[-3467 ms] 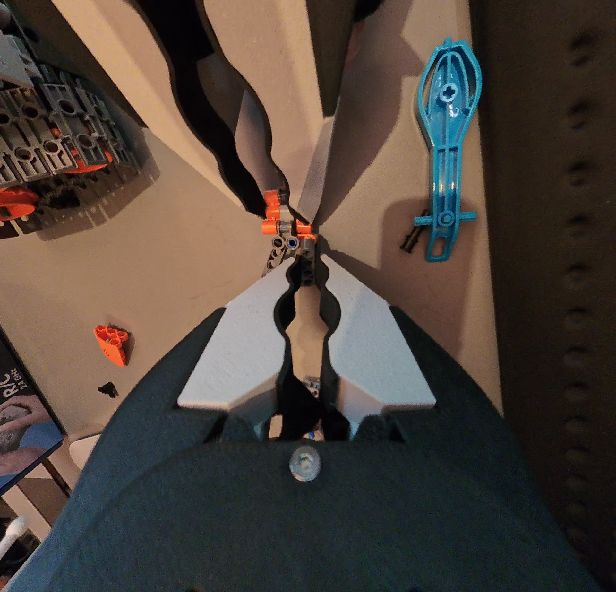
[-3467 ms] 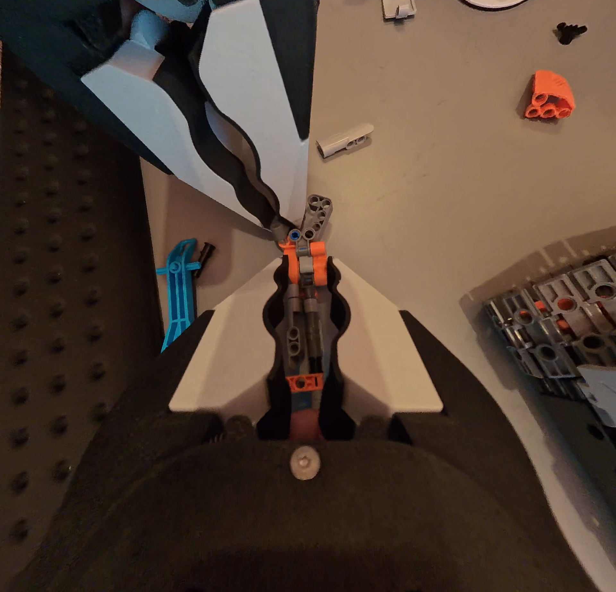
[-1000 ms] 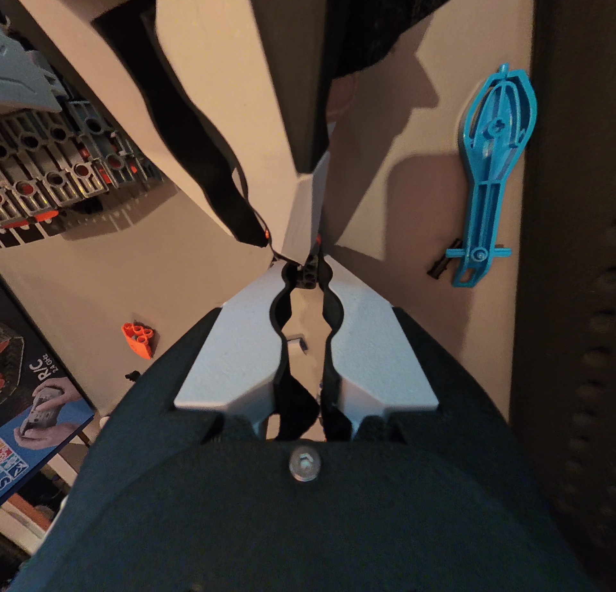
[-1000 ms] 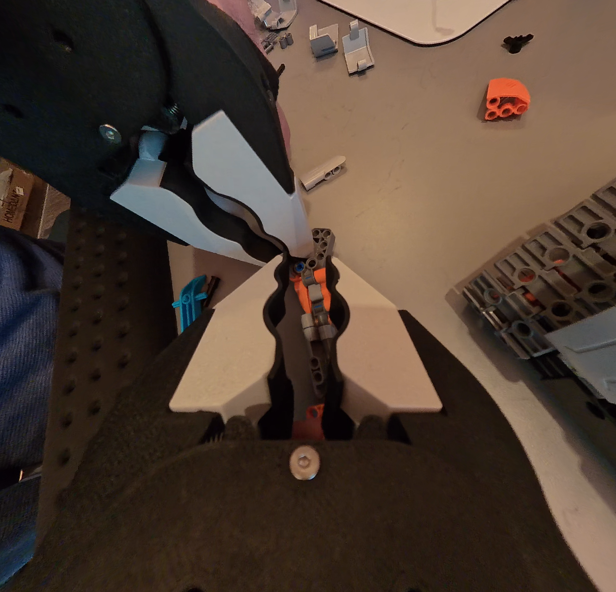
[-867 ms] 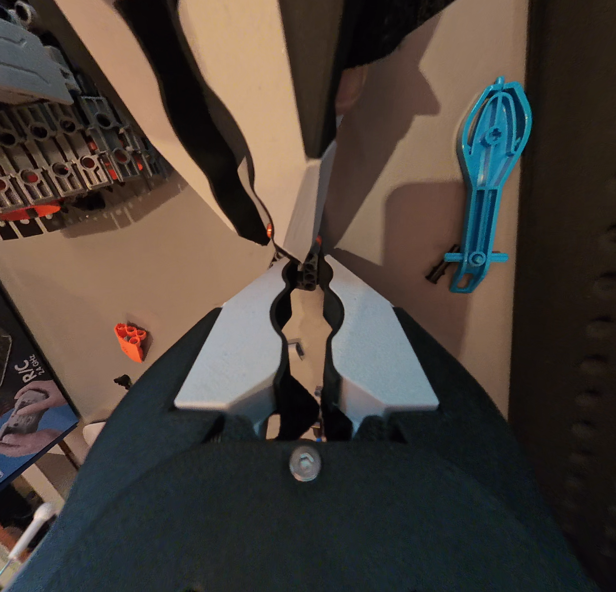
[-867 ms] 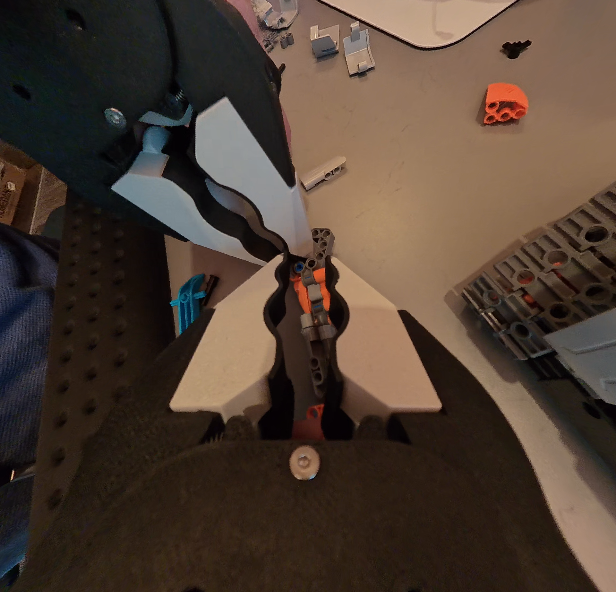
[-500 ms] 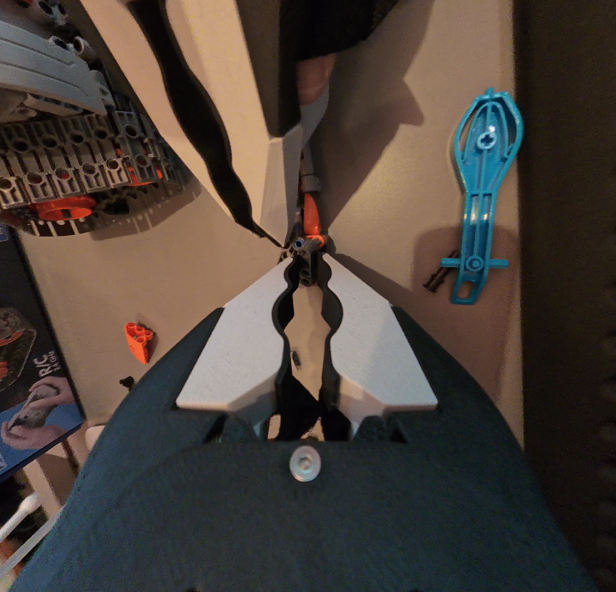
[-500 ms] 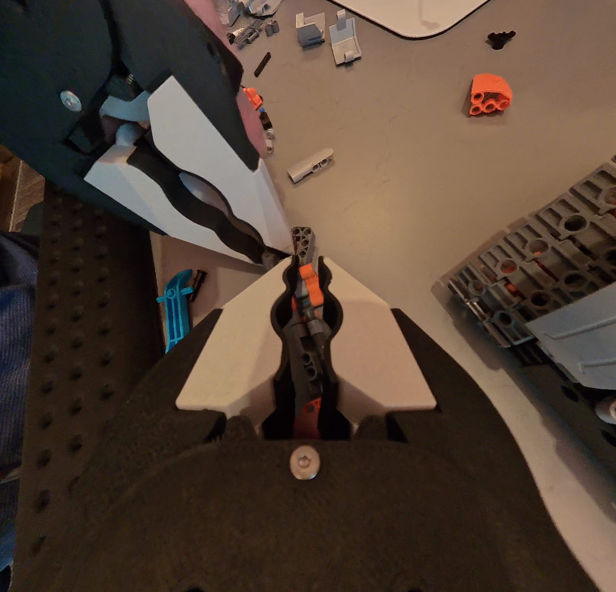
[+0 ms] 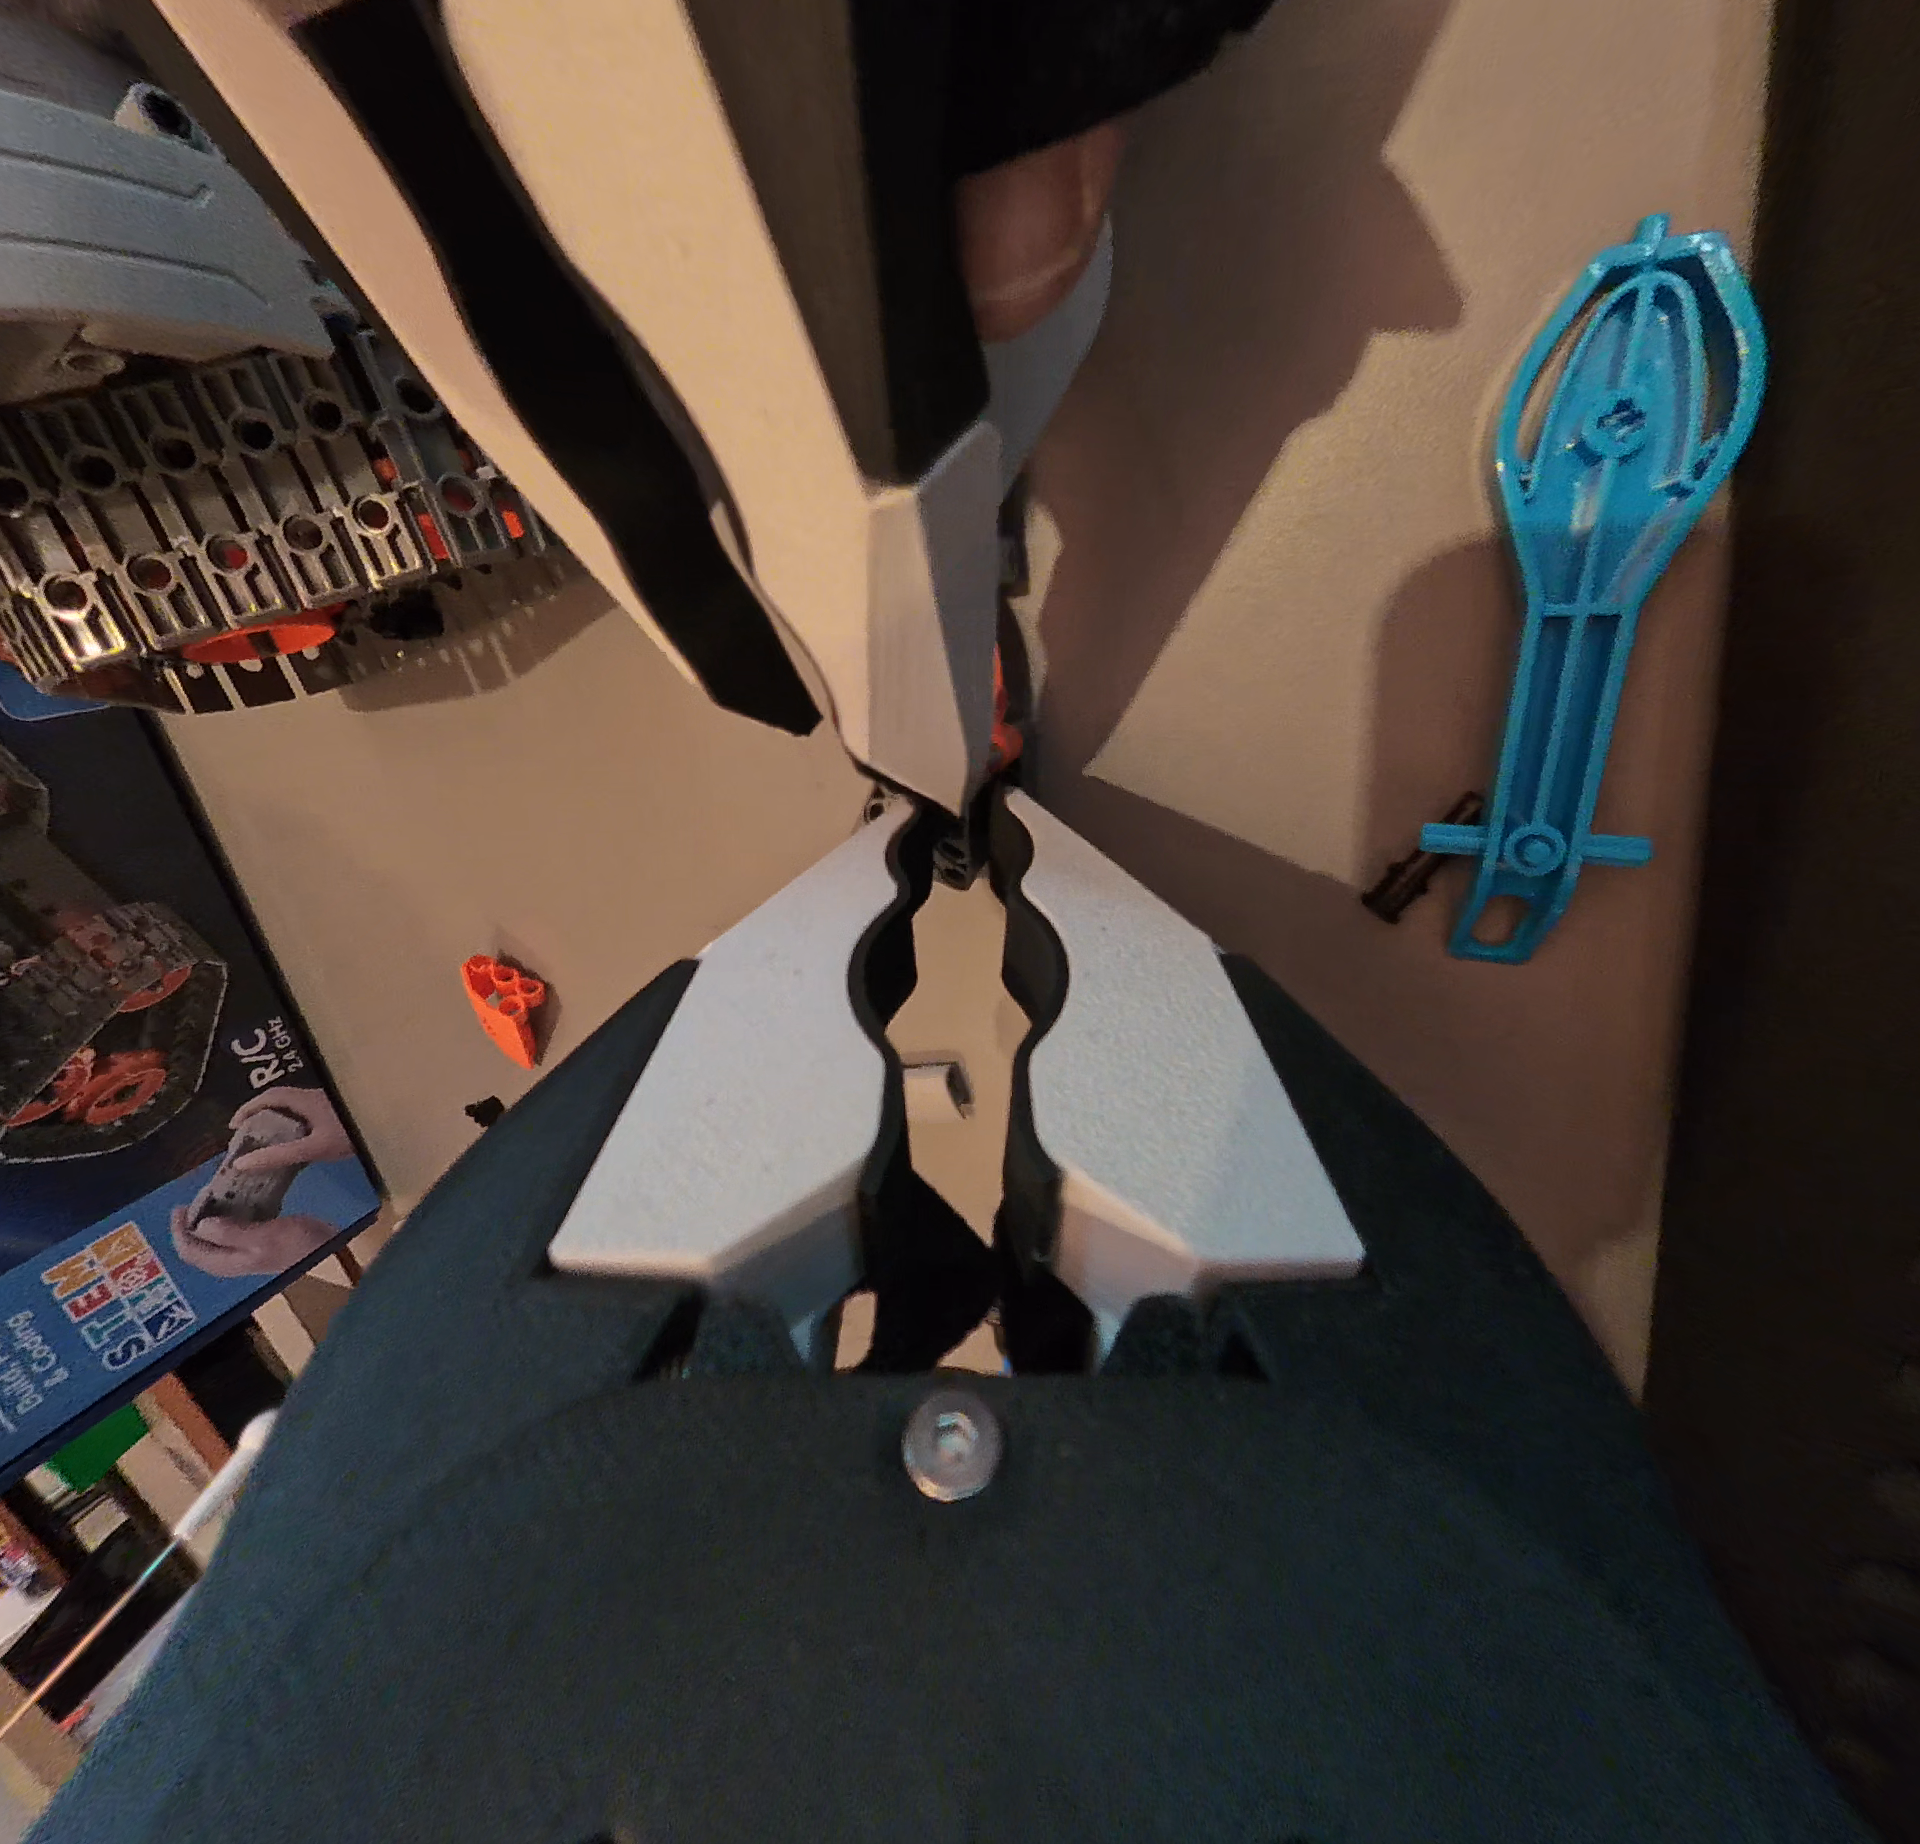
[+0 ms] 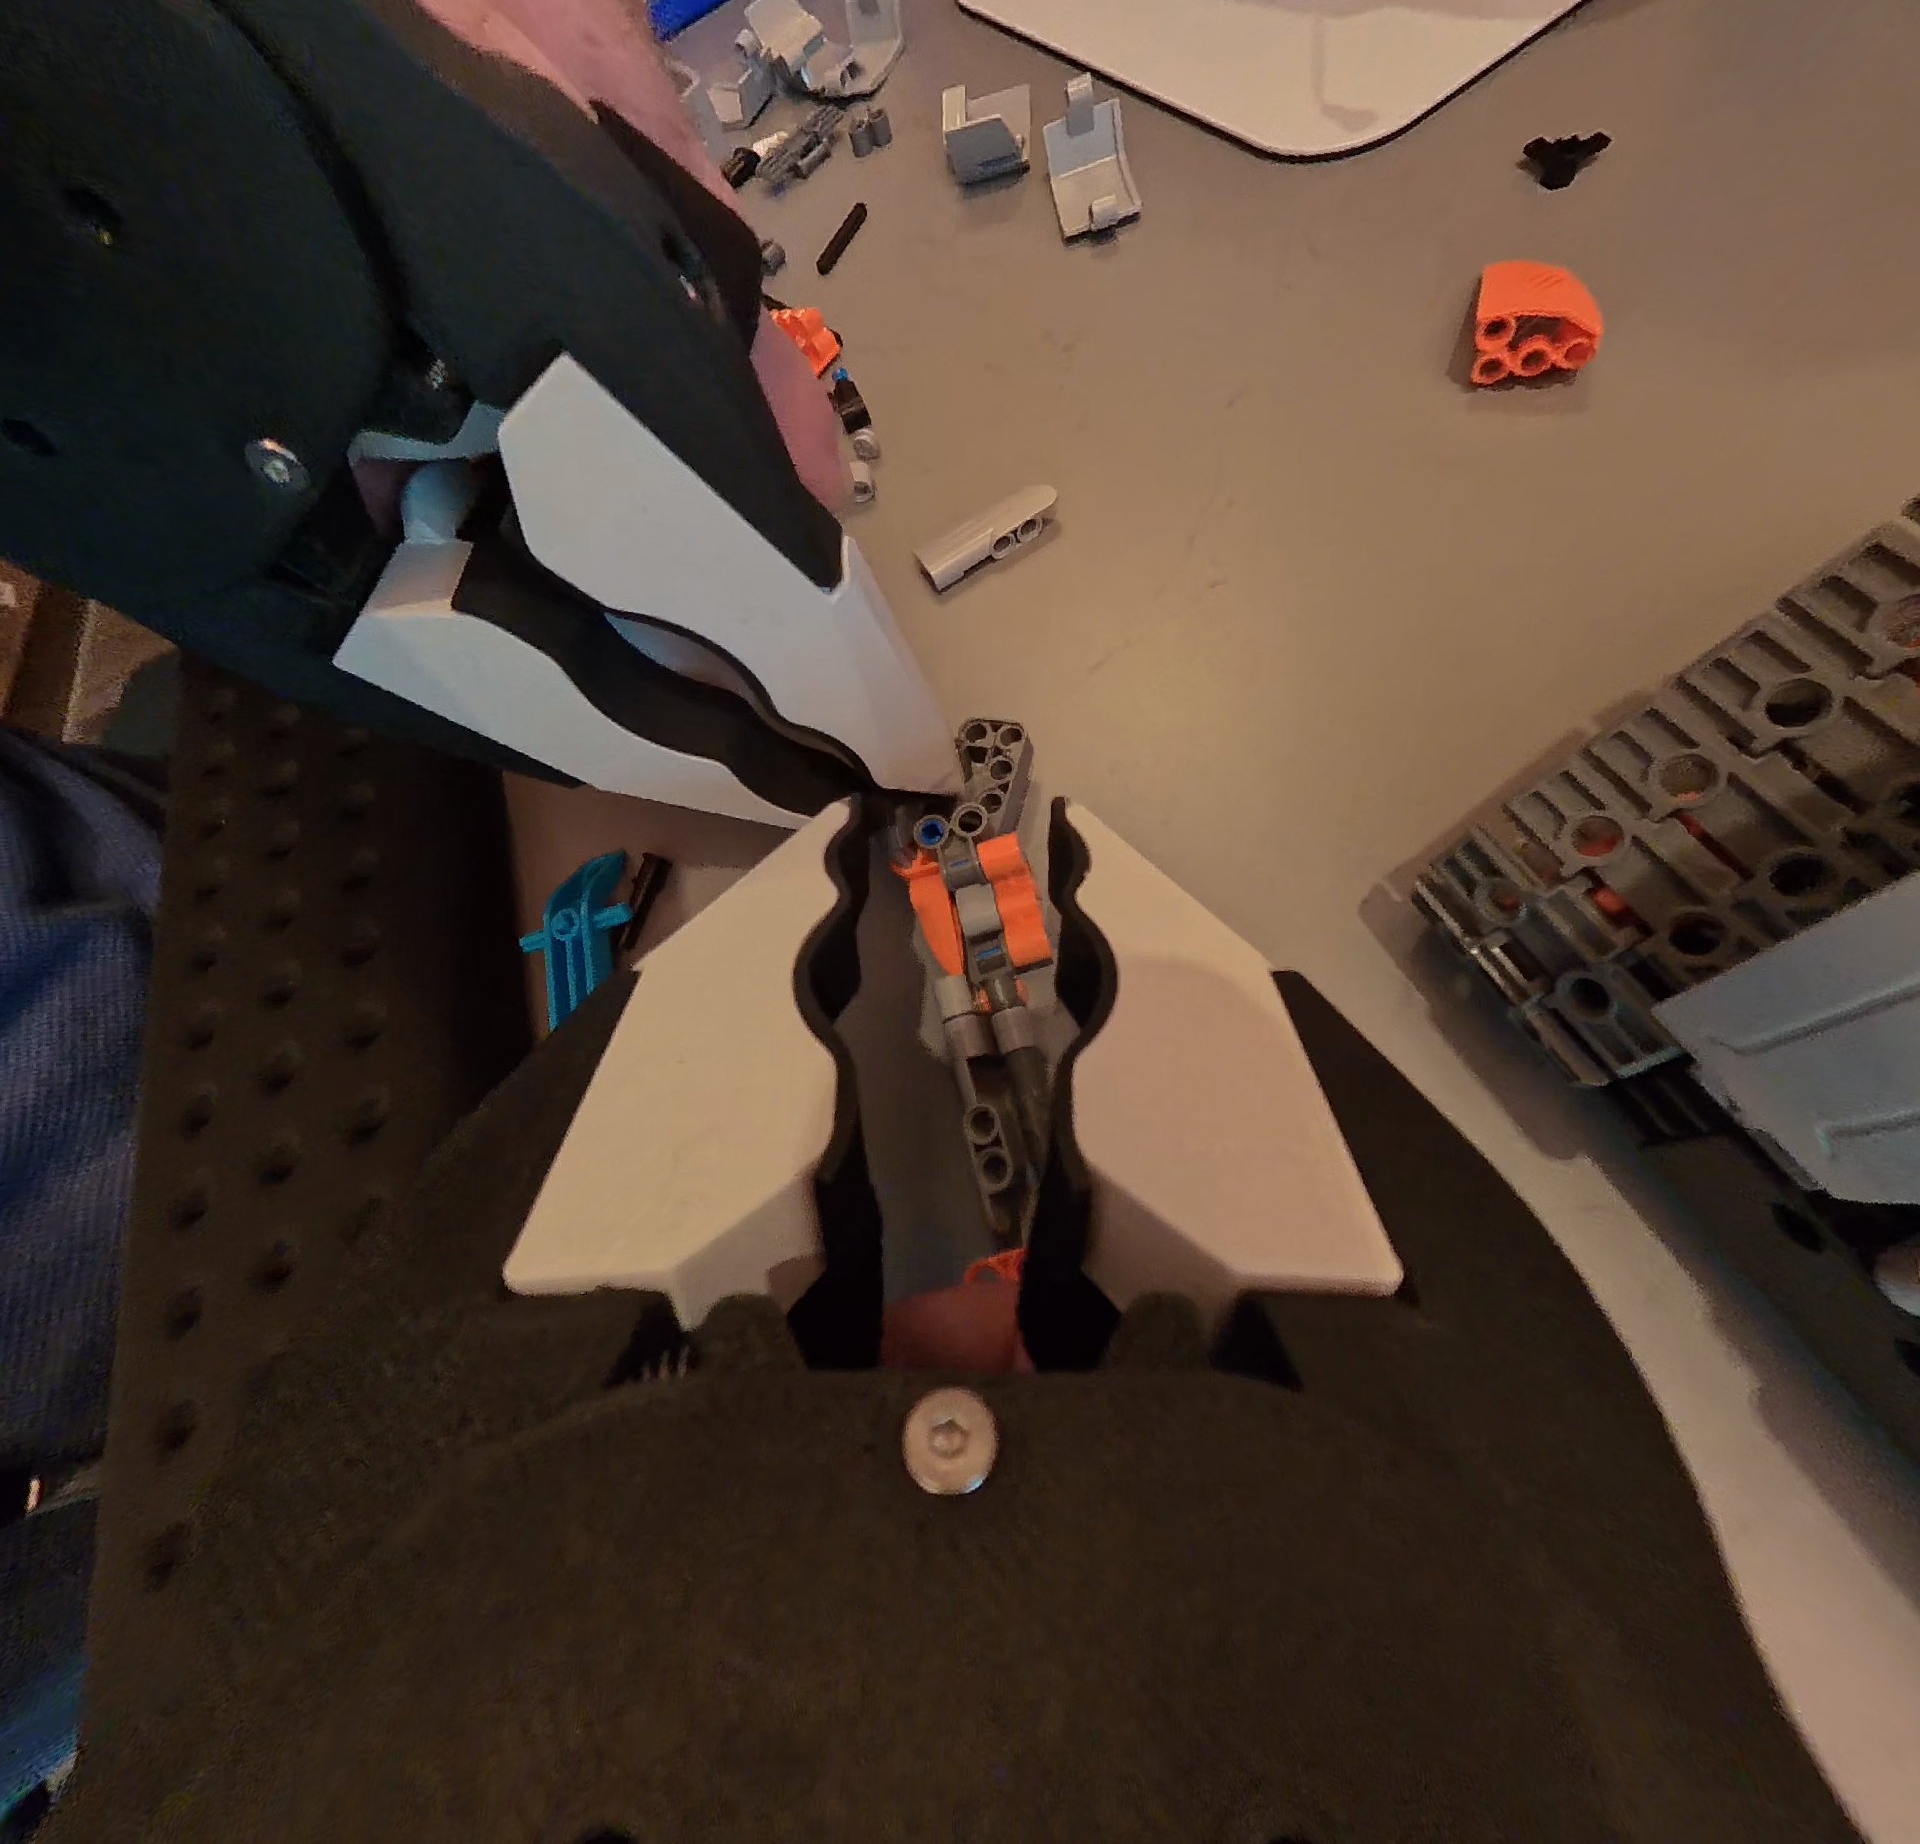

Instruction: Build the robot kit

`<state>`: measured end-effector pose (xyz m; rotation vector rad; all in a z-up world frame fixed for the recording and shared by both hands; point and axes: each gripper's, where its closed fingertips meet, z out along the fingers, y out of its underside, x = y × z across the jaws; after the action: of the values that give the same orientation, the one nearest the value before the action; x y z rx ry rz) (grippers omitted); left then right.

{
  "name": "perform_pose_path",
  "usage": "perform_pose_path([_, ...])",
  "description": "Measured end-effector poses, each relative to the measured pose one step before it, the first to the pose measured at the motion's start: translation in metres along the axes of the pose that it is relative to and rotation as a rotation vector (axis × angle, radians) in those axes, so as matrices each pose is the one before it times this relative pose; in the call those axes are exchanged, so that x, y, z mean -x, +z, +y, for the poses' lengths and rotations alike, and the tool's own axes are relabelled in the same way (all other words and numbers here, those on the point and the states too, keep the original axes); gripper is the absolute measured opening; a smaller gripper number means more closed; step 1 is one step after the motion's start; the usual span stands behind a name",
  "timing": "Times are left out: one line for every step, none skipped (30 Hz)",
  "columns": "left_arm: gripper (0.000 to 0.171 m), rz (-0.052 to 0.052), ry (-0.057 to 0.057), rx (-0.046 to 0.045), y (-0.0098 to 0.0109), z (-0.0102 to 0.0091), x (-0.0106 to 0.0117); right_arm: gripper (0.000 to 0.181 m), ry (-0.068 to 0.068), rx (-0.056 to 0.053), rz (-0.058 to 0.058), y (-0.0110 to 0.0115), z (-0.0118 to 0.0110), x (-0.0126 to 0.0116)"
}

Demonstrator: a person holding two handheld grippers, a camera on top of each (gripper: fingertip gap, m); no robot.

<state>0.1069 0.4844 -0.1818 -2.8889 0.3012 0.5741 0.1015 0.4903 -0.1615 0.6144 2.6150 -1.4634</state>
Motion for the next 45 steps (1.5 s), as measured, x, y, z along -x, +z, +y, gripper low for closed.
perform_pose_path([0.008, -0.0021, 0.0036, 0.00638, 0.00039, -0.00010, 0.00036, 0.028, 0.0121, -0.0033, -0.0079, -0.00045, -0.00017, -0.00001])
perform_pose_path([0.008, 0.0000, 0.0042, 0.00654, 0.00016, 0.00021, 0.00023, 0.029, 0.0001, 0.0038, 0.0032, 0.00034, 0.00042, -0.00031])
perform_pose_path([0.008, -0.0033, 0.0022, 0.00644, 0.00023, 0.00045, 0.00079, 0.029, -0.0055, 0.0041, 0.0051, 0.00084, 0.00032, 0.00002])
perform_pose_path([0.008, 0.0022, 0.0008, 0.00306, 0.00008, 0.00009, -0.00017, 0.028, -0.0056, 0.0095, 0.0004, 0.00091, 0.00129, 0.00042])
perform_pose_path([0.008, -0.0001, 0.0043, 0.00341, 0.00005, 0.00026, -0.00008, 0.026, -0.0007, 0.0065, -0.0051, 0.00033, 0.00090, 0.00077])
perform_pose_path([0.008, -0.0032, 0.0033, 0.00567, 0.00007, 0.00037, 0.00015, 0.026, 0.0036, -0.0008, -0.0006, -0.00016, -0.00007, -0.00035])
perform_pose_path([0.008, -0.0040, 0.0055, 0.00405, 0.00007, 0.00007, 0.00014, 0.025, 0.0015, -0.0003, -0.0012, -0.00032, 0.00025, -0.00032])
perform_pose_path([0.008, 0.0011, 0.0030, 0.00155, -0.00035, -0.00027, -0.00060, 0.025, 0.0013, -0.0041, -0.0059, -0.00055, -0.00039, 0.00051])
perform_pose_path([0.008, 0.0001, 0.0012, 0.00253, -0.00035, -0.00014, -0.00017, 0.024, 0.0057, -0.0086, -0.0076, -0.00070, -0.00122, 0.00067])
perform_pose_path([0.008, -0.0085, 0.0042, 0.00506, 0.00021, 0.00019, 0.00093, 0.024, 0.0062, -0.0034, -0.0004, -0.00017, -0.00056, -0.00051])
perform_pose_path([0.008, -0.0083, 0.0039, 0.00553, 0.00067, 0.00047, 0.00106, 0.024, 0.0079, -0.0046, 0.0029, 0.00010, -0.00090, -0.00097])
perform_pose_path([0.008, 0.0019, 0.0000, 0.00184, 0.00028, -0.00002, 0.00008, 0.022, 0.0077, -0.0020, -0.0017, -0.00014, -0.00029, -0.00046])
perform_pose_path([0.008, 0.0064, -0.0023, 0.00071, -0.00006, 0.00003, -0.00036, 0.022, -0.0043, 0.0002, -0.0020, -0.00005, 0.00019, 0.00034])
perform_pose_path([0.008, 0.0014, 0.0000, 0.00076, 0.00022, 0.00002, 0.00016, 0.023, -0.0076, 0.0035, 0.0038, 0.00042, 0.00041, -0.00007])
perform_pose_path([0.008, 0.0001, 0.0021, 0.00180, 0.00011, 0.00014, 0.00039, 0.024, -0.0045, 0.0082, 0.0044, 0.00061, 0.00100, -0.00051])
perform_pose_path([0.008, 0.0040, -0.0006, 0.00137, 0.00008, 0.00014, 0.00002, 0.024, -0.0001, 0.0005, -0.0001, 0.00010, 0.00010, 0.00000])
perform_pose_path([0.008, 0.0028, 0.0011, 0.00084, 0.00000, -0.00001, 0.00003, 0.024, -0.0067, 0.0004, 0.0029, 0.00005, 0.00028, -0.00008])
perform_pose_path([0.007, 0.0016, 0.0012, -0.00097, 0.00007, -0.00019, 0.00010, 0.024, -0.0103, 0.0004, 0.0047, -0.00002, 0.00018, 0.00010])
perform_pose_path([0.008, -0.0005, -0.0033, -0.00308, 0.00015, -0.00021, 0.00048, 0.023, 0.0003, 0.0001, -0.0010, -0.00004, 0.00017, 0.00020])
perform_pose_path([0.008, -0.0009, 0.0001, -0.00177, 0.00037, 0.00007, 0.00050, 0.018, 0.0023, 0.0009, -0.0118, -0.00029, 0.00049, 0.00130])
perform_pose_path([0.008, 0.0012, -0.0001, -0.00190, -0.00003, -0.00016, -0.00003, 0.016, 0.0000, -0.0010, 0.0015, -0.00066, 0.00021, -0.00065])
perform_pose_path([0.008, 0.0063, -0.0019, -0.01858, -0.00132, -0.00301, -0.00126, 0.000, 0.0037, 0.0053, 0.0429, -0.00046, 0.00129, -0.00737])
perform_pose_path([0.008, 0.0057, -0.0001, -0.01974, -0.00197, -0.00411, -0.00119, 0.000, -0.0064, 0.0024, -0.0084, -0.00031, 0.00036, 0.00047])
perform_pose_path([0.008, 0.0005, 0.0035, 0.00086, -0.00138, -0.00095, -0.00066, 0.000, 0.0000, 0.0007, -0.0069, 0.00011, 0.00006, 0.00079])
perform_pose_path([0.008, -0.0245, 0.0162, 0.01569, 0.00042, 0.00148, 0.00223, 0.000, -0.0105, 0.0011, 0.0026, 0.00002, 0.00032, 0.00081])
perform_pose_path([0.008, -0.0126, 0.0141, 0.02001, 0.00128, 0.00283, 0.00055, 0.000, -0.0081, 0.0003, 0.0034, 0.00004, 0.00003, 0.00071])
perform_pose_path([0.008, 0.0065, -0.0038, -0.00675, 0.00079, -0.00024, -0.00109, 0.000, -0.0008, -0.0001, 0.0045, -0.00004, 0.00005, -0.00017])
perform_pose_path([0.008, 0.0203, -0.0171, -0.01741, 0.00010, -0.00114, -0.00182, 0.000, 0.0007, 0.0006, -0.0063, -0.00026, 0.00015, 0.00065])
perform_pose_path([0.008, 0.0176, -0.0154, -0.01145, -0.00035, 0.00016, -0.00091, 0.002, -0.0068, -0.0040, -0.0034, -0.00061, -0.00056, 0.00041])
perform_pose_path([0.008, -0.0004, -0.0089, -0.00717, -0.00037, 0.00041, 0.00115, 0.011, -0.0123, -0.0042, 0.0010, -0.00075, -0.00076, 0.00023])
perform_pose_path([0.008, -0.0039, -0.0059, -0.00540, -0.00023, 0.00023, 0.00108, 0.016, -0.0202, 0.0012, 0.0049, -0.00154, -0.00012, 0.00049])
perform_pose_path([0.008, 0.0043, -0.0030, -0.00414, -0.00006, 0.00016, -0.00088, 0.015, -0.0427, -0.0095, -0.0031, -0.00315, -0.00142, 0.00305])
perform_pose_path([0.008, -0.0074, 0.0014, -0.00697, -0.00063, -0.00040, 0.00051, 0.014, -0.0415, -0.0043, 0.0308, -0.00280, -0.00076, -0.00172])
perform_pose_path([0.008, -0.0097, -0.0014, -0.01568, -0.00159, -0.00215, 0.00096, 0.015, -0.0511, 0.0185, 0.0439, -0.00095, 0.00279, -0.00402])
perform_pose_path([0.008, 0.0114, -0.0085, -0.02027, -0.00196, -0.00289, -0.00175, 0.015, -0.0389, -0.0066, 0.0066, -0.00090, -0.00080, 0.00167])
perform_pose_path([0.008, -0.0055, -0.0074, -0.00843, -0.00151, -0.00119, 0.00105, 0.014, -0.0098, -0.0244, -0.0118, -0.00176, -0.00479, 0.00369])
perform_pose_path([0.008, -0.0289, 0.0040, 0.00588, -0.00094, 0.00105, 0.00465, 0.014, -0.0274, -0.0164, -0.0111, -0.00108, -0.00375, 0.00429])
perform_pose_path([0.008, -0.0081, -0.0028, -0.00478, -0.00101, -0.00015, 0.00190, 0.013, -0.0352, -0.0161, -0.0019, -0.00061, -0.00322, 0.00336])
perform_pose_path([0.008, 0.0122, -0.0104, -0.01928, -0.00152, -0.00238, -0.00111, 0.011, -0.0190, -0.0114, 0.0018, -0.00049, -0.00284, 0.00207])
perform_pose_path([0.008, -0.0029, -0.0042, -0.01226, -0.00155, -0.00160, 0.00081, 0.010, -0.0029, 0.0002, 0.0015, 0.00020, -0.00119, 0.00063])
perform_pose_path([0.008, -0.0184, 0.0086, 0.00569, -0.00062, 0.00088, 0.00211, 0.008, 0.0011, -0.0053, 0.0060, 0.00021, -0.00099, -0.00078])
perform_pose_path([0.008, -0.0061, 0.0063, -0.00173, -0.00096, -0.00066, 0.00007, 0.008, -0.0081, -0.0001, 0.0036, -0.00024, -0.00015, -0.00040])
perform_pose_path([0.008, -0.0059, 0.0045, -0.00092, -0.00058, -0.00045, 0.00038, 0.006, -0.0049, 0.0031, -0.0050, -0.00015, 0.00033, 0.00129])
perform_pose_path([0.008, -0.0035, 0.0048, -0.00106, -0.00060, -0.00026, 0.00014, 0.006, 0.0002, -0.0041, 0.0008, -0.00028, -0.00061, 0.00019])
perform_pose_path([0.008, -0.0052, 0.0080, -0.00745, -0.00103, -0.00138, 0.00037, 0.008, 0.0025, -0.0027, -0.0009, -0.00089, -0.00028, -0.00044])
